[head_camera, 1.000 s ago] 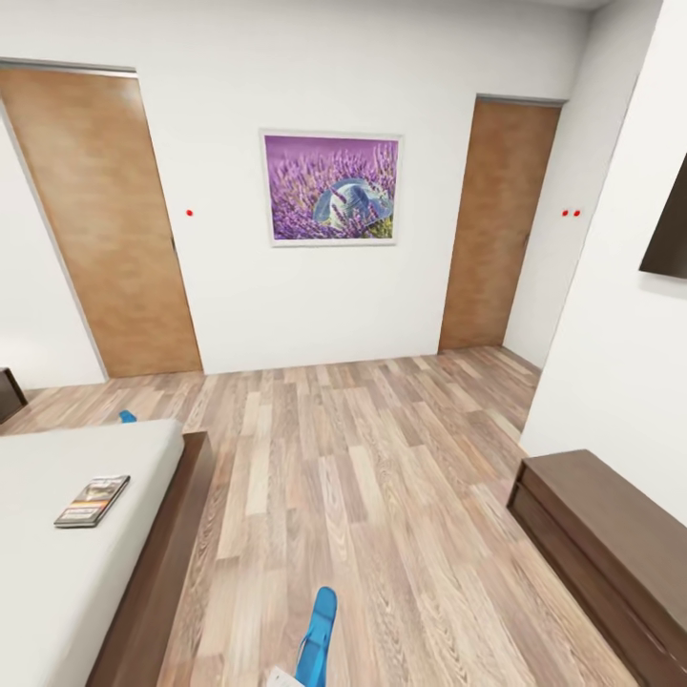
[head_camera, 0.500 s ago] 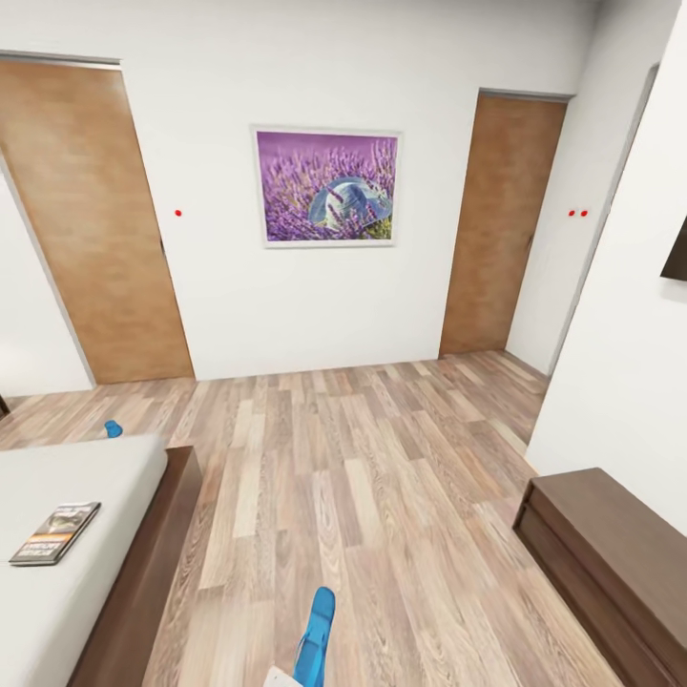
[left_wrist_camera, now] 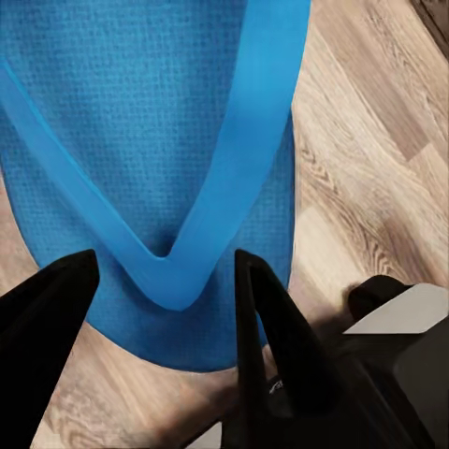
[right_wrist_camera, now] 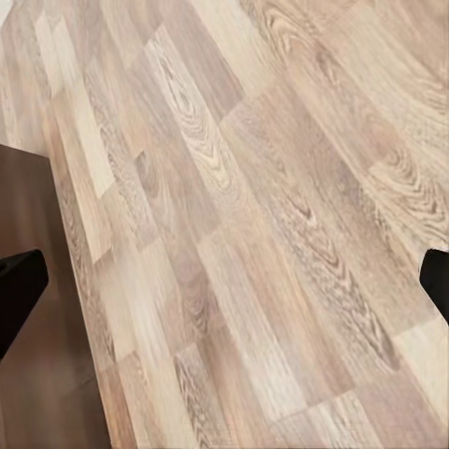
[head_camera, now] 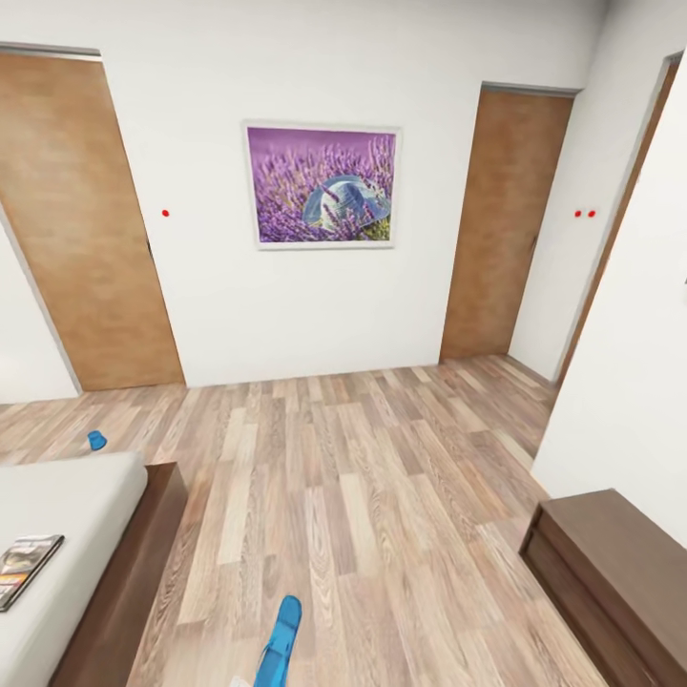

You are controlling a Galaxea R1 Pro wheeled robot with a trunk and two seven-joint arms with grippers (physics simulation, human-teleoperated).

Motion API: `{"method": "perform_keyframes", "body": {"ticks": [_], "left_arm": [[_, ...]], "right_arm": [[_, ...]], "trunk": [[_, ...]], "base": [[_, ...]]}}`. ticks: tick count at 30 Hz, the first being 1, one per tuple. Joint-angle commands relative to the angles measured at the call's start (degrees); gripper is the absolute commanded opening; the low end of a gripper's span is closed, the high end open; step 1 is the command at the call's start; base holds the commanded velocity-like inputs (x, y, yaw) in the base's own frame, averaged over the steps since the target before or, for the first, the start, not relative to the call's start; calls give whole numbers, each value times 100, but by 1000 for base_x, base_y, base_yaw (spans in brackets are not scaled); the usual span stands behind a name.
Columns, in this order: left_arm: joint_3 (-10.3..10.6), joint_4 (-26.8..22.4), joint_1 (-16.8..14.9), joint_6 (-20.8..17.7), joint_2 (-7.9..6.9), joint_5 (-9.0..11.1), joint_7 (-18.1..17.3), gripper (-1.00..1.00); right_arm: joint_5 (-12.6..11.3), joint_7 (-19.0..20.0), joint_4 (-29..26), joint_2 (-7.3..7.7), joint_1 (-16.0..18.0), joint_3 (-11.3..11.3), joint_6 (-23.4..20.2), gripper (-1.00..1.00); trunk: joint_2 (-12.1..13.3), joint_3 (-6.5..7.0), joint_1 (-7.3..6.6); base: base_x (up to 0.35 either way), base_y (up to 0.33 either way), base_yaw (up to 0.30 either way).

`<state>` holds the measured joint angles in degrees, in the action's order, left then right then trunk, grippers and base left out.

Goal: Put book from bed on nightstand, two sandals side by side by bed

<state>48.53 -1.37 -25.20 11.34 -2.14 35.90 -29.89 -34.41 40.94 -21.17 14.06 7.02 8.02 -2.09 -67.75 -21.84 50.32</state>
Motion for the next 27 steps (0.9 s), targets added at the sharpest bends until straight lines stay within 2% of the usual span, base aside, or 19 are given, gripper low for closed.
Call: {"method": "perform_keyframes", "body": {"ticks": [1, 8, 19, 27], "left_arm": [[39, 3, -3, 33, -4, 42, -15, -100], [42, 0, -3, 43, 3, 40, -14, -100], [44, 5, 3, 43, 112, 40, 8, -100], [43, 5, 6, 43, 125, 45, 9, -100]], "right_arm": [[-39, 28, 3, 1, 3, 8, -21, 100], [-39, 28, 3, 0, 5, 7, -19, 100], [-39, 26, -1, -9, 4, 7, -20, 100], [-39, 27, -6, -1, 6, 7, -19, 100]], "trunk": [[-3, -6, 3], [-3, -6, 3], [-3, -6, 3], [-3, -6, 3]], "base": [[319, -93, 0], [315, -100, 0], [301, -122, 3], [294, -133, 127]]}}
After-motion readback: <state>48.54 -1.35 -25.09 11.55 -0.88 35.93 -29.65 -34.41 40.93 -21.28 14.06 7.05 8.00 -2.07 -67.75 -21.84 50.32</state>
